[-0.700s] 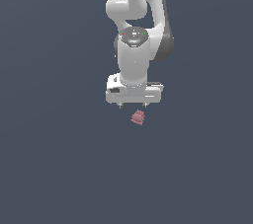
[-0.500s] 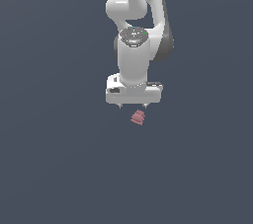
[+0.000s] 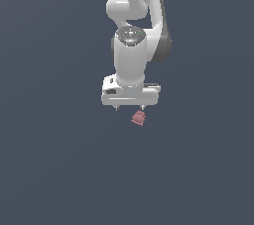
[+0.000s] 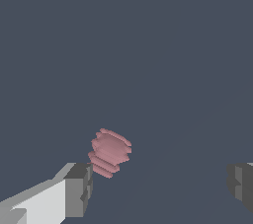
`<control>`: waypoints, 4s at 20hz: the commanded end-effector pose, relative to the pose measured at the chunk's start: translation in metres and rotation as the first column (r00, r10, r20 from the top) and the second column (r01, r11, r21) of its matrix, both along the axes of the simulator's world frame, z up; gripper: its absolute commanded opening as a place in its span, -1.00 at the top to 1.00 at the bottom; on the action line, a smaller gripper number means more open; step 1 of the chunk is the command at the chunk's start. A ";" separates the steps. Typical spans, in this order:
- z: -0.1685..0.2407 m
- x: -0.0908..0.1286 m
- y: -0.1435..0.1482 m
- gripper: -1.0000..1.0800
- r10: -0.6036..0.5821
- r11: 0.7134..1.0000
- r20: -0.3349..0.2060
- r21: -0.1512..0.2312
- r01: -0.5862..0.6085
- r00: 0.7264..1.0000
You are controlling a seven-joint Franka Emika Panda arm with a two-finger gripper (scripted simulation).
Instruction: Pick up the object and move it to a goal position.
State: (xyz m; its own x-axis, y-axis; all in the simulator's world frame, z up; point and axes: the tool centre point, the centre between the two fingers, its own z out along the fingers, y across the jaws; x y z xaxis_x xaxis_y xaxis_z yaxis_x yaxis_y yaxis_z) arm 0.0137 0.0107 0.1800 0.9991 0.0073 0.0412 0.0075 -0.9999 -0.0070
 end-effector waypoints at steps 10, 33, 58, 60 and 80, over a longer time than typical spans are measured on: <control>-0.017 -0.006 0.011 -0.92 -0.081 0.997 -0.009 0.004 0.081 0.997; -0.086 -0.040 0.050 -0.92 -0.435 0.900 -0.040 -0.006 0.435 0.900; -0.139 -0.041 0.052 1.00 -0.448 0.894 -0.041 -0.007 0.448 0.893; -0.139 -0.041 0.052 1.00 -0.448 0.894 -0.041 -0.007 0.448 0.893; -0.113 -0.056 0.002 1.00 -0.448 0.894 -0.041 -0.006 0.448 0.893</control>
State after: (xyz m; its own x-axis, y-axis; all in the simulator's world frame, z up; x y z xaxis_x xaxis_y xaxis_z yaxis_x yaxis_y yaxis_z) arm -0.0396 0.0247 0.0609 0.8979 -0.4403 -0.0002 -0.4403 -0.8979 -0.0007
